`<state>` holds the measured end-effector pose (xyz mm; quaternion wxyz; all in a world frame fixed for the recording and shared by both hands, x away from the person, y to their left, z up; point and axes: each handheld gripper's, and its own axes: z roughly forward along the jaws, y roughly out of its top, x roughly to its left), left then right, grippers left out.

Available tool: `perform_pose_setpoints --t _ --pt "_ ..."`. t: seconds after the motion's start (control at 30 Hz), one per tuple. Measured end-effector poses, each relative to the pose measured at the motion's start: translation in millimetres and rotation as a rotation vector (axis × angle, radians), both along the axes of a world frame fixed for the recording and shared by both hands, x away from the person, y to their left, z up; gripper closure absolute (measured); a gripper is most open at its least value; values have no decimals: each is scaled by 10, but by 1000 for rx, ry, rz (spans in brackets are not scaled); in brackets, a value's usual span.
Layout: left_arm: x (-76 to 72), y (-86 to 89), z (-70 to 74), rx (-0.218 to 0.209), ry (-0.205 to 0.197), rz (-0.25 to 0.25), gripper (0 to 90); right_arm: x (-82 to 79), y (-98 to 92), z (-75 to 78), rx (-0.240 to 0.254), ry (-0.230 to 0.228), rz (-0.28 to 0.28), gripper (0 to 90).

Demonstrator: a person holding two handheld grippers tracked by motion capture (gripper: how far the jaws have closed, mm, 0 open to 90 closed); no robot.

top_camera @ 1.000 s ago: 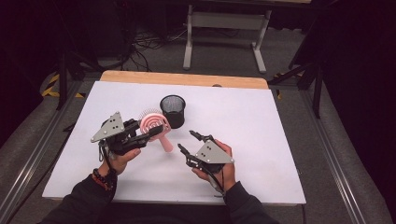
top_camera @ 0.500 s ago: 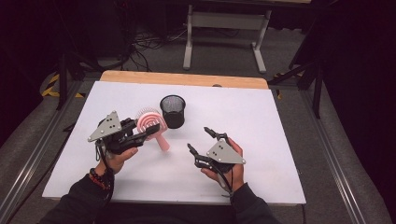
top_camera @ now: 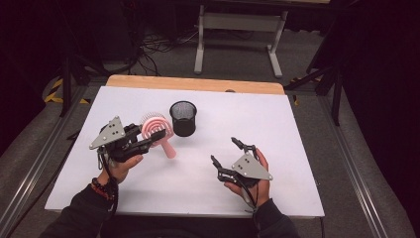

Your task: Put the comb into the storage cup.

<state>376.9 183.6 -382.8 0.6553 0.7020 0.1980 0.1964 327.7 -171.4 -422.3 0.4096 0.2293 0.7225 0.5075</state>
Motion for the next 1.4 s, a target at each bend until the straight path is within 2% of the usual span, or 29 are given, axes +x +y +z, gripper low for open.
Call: perform_pose_setpoints --t 0.2,0.3,0.47,0.5,0.57,0.67,0.8,0.87,0.97,1.07,1.4 --pt "13 48 36 -1 -17 21 625 -63 -139 -87 -9 2 -27 146" --pt "30 80 58 -5 -21 31 625 -65 -242 -141 0 23 -51 104" --pt "59 144 113 -14 -28 49 625 -94 -348 -172 37 23 -76 79" --pt "64 162 138 -15 -34 52 626 -104 -398 -185 36 19 -95 78" --pt "65 180 165 -17 -39 58 625 -107 -419 -189 36 20 -97 77" --pt "75 214 217 -31 -48 60 625 -101 -492 -220 41 35 -142 71" --pt "111 218 267 -27 -55 67 626 -92 -534 -242 39 46 -159 59" --pt "152 204 292 -31 -55 75 625 -91 -535 -245 37 46 -163 58" --pt "264 154 328 -39 -35 76 626 -80 -540 -256 45 46 -167 55" --pt "330 96 406 -21 -57 76 626 -77 -533 -267 38 49 -163 58" --pt "480 -49 568 -16 -53 69 626 -63 -520 -276 17 46 -185 64"
